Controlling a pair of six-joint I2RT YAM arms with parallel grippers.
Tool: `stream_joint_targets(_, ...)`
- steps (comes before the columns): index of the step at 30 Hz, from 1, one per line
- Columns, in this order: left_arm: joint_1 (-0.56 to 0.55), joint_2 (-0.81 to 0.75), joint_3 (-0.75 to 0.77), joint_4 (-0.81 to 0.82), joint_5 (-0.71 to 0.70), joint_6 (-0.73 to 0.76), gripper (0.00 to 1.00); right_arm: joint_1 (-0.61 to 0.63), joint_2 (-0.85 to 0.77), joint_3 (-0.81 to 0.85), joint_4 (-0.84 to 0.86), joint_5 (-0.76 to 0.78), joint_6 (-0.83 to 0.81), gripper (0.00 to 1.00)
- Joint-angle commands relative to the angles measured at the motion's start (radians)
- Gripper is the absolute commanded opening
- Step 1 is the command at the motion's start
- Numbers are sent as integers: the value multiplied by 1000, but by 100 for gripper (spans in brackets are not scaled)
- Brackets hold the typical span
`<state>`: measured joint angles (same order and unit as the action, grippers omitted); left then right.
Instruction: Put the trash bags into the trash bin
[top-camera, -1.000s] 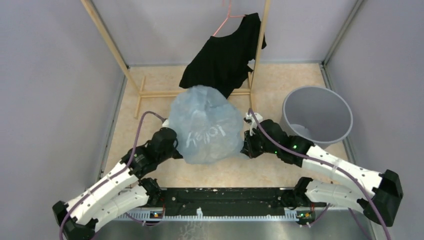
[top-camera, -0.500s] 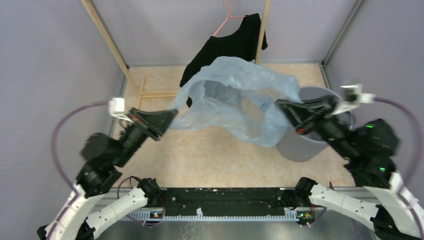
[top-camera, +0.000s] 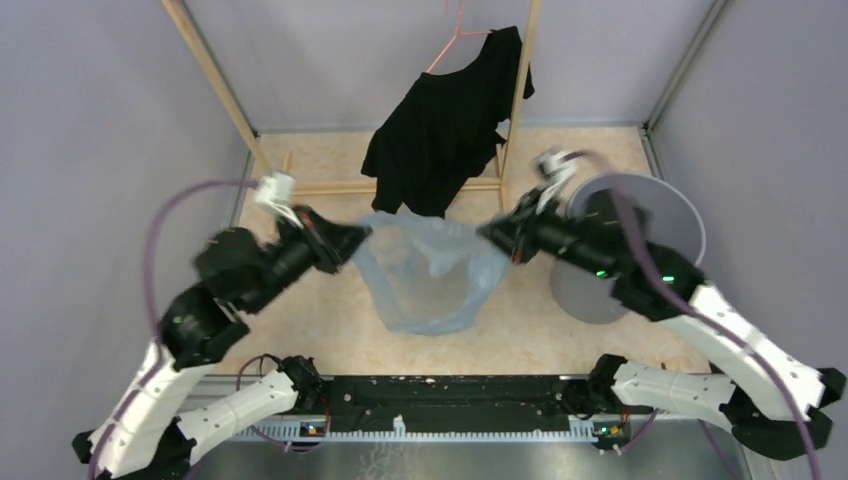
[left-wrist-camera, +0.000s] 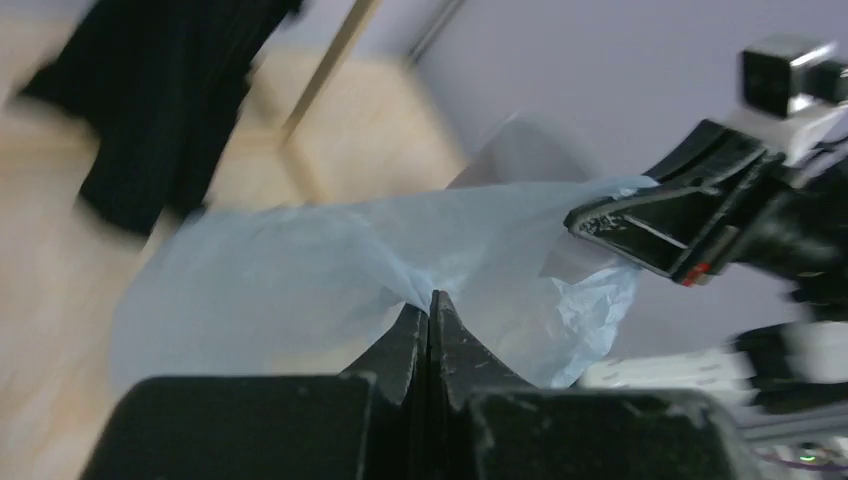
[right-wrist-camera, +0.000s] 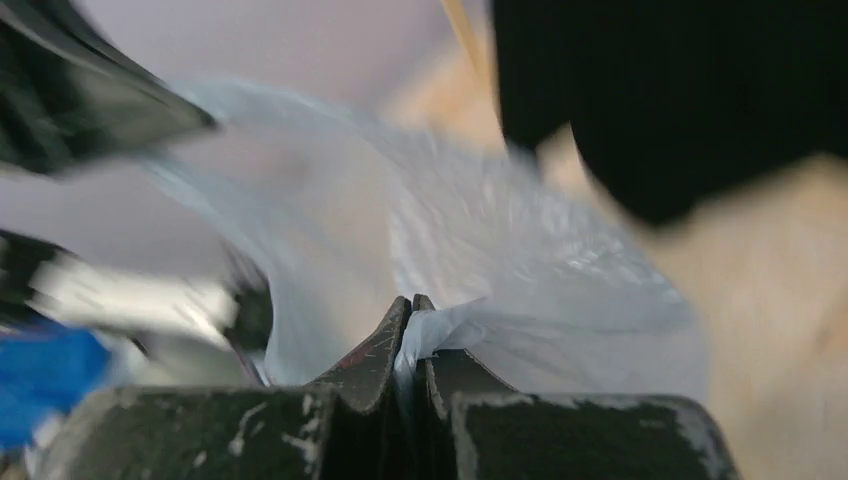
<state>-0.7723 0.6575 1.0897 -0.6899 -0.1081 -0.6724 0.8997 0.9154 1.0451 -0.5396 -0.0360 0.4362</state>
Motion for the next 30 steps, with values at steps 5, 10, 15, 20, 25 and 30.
stream_joint_targets(5,1,33,217,319,100,53,0,-5,-148,218,221,0,-75,0)
stream_joint_targets(10,1,-70,-244,130,-66,-201,0,-6,-99,-283,273,-17,127,0)
stream_joint_targets(15,1,-209,-538,166,88,-356,0,-5,-63,-415,344,-162,192,0)
stream_joint_targets(20,1,-136,-81,159,-29,-108,0,-5,-126,52,102,22,-57,0)
stream_joint_targets(25,1,57,361,229,162,55,0,-6,-139,361,118,-86,-147,0)
stream_joint_targets(30,1,15,156,193,-27,8,0,-5,-261,56,223,10,-103,0)
